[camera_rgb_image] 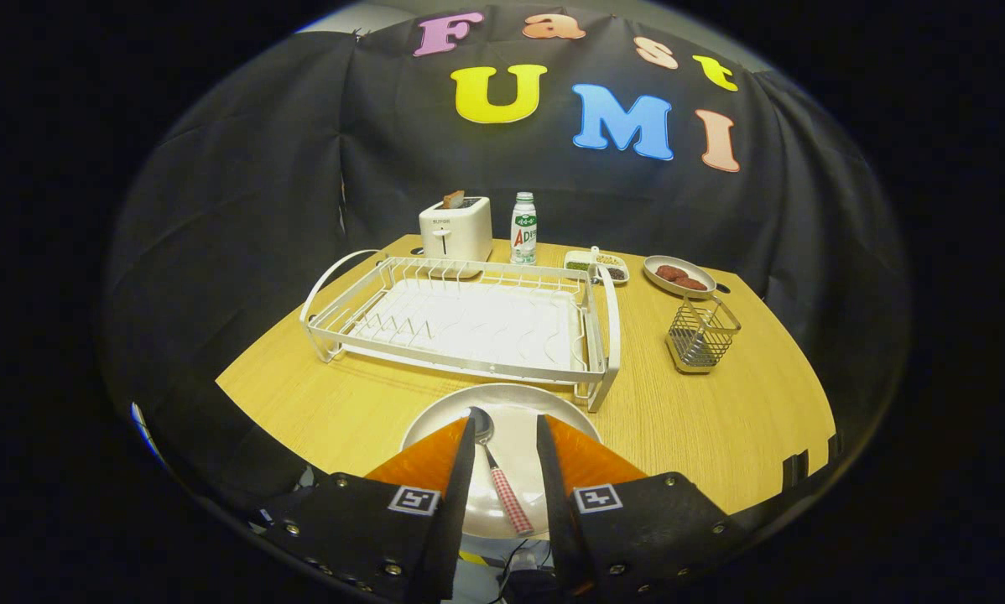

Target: Take the plate from the dish rack, then take the spoon from the basket and place it into the plate.

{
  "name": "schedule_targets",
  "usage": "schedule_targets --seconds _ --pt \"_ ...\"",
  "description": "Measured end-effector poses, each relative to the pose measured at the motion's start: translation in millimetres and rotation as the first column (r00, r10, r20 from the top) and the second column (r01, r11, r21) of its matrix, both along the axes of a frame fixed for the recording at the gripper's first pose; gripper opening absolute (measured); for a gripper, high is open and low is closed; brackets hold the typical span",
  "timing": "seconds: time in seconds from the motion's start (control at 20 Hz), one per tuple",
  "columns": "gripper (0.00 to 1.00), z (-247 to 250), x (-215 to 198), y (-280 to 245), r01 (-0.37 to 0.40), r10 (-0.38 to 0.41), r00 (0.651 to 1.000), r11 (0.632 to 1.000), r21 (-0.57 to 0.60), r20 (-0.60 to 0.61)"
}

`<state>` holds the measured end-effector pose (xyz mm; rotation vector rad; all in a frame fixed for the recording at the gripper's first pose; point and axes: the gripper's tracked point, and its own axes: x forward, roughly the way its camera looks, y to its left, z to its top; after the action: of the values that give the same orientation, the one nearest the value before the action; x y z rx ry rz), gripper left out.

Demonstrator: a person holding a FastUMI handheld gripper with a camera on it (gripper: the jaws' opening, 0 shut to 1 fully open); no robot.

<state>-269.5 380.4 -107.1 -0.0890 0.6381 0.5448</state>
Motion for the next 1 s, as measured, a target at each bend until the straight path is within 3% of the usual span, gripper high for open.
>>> schedule_targets --seconds 0.25,0.55,1.0 --pt "0.44 24.0 14.0 -5.3 0.029 -0.03 0.998 0.999 0.017 0.051" --pt "0.44 95.5 53.7 -17.3 0.087 -0.104 0.976 0.992 0.096 0.189" --pt "0.43 217.5 121.3 -50.5 0.182 -0.274 0.88 0.949 0.257 0.388"
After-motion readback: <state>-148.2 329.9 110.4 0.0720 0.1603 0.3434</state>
